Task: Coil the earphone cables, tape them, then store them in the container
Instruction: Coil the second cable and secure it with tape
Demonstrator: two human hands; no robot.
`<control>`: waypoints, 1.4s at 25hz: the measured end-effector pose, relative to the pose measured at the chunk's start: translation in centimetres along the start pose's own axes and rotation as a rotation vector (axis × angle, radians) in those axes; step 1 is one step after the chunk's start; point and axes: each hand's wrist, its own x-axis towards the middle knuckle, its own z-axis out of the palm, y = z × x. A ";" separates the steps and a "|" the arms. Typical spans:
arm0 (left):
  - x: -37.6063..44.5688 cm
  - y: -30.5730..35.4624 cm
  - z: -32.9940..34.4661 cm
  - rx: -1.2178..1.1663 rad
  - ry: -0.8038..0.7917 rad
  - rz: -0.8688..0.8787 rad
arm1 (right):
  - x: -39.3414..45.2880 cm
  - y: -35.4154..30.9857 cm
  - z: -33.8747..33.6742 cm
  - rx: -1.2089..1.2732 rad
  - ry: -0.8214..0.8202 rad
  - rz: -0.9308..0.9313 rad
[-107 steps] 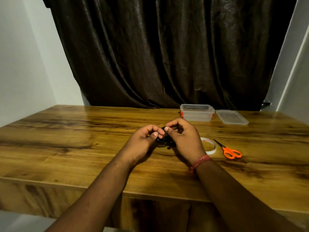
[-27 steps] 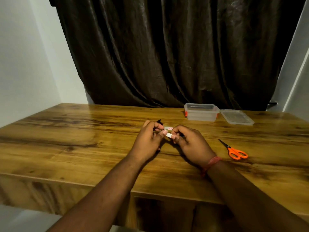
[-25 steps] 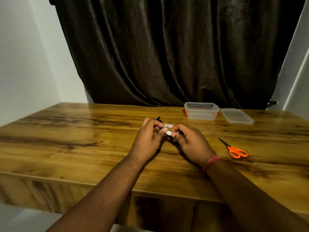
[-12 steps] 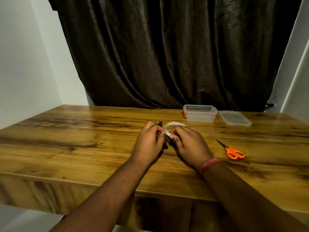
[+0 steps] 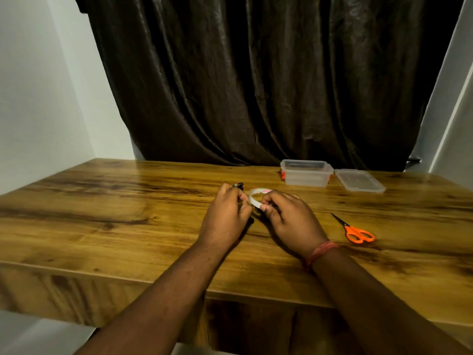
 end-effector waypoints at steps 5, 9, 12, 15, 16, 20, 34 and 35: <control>0.1 -0.2 0.2 -0.082 0.026 0.005 | -0.1 0.4 0.0 0.081 0.013 0.029; 0.0 -0.4 0.0 -0.199 0.004 0.012 | 0.0 0.7 0.0 0.090 0.016 0.039; -0.2 -0.2 0.3 -0.111 -0.034 0.079 | 0.0 0.7 0.0 0.084 0.028 0.006; -0.2 -0.1 0.3 -0.119 -0.014 0.094 | 0.0 0.7 0.0 0.085 0.038 0.014; -0.2 -0.1 0.3 -0.129 -0.010 0.094 | 0.0 0.7 0.0 0.082 0.039 0.019; -0.3 0.0 0.0 -0.195 0.001 0.038 | -0.1 0.6 0.1 0.091 0.019 0.026; -0.2 -0.1 0.2 -0.111 -0.011 0.011 | 0.0 0.8 0.2 0.097 0.013 -0.024; -0.2 0.0 0.1 -0.112 -0.011 0.002 | 0.0 0.8 0.2 0.098 0.016 -0.026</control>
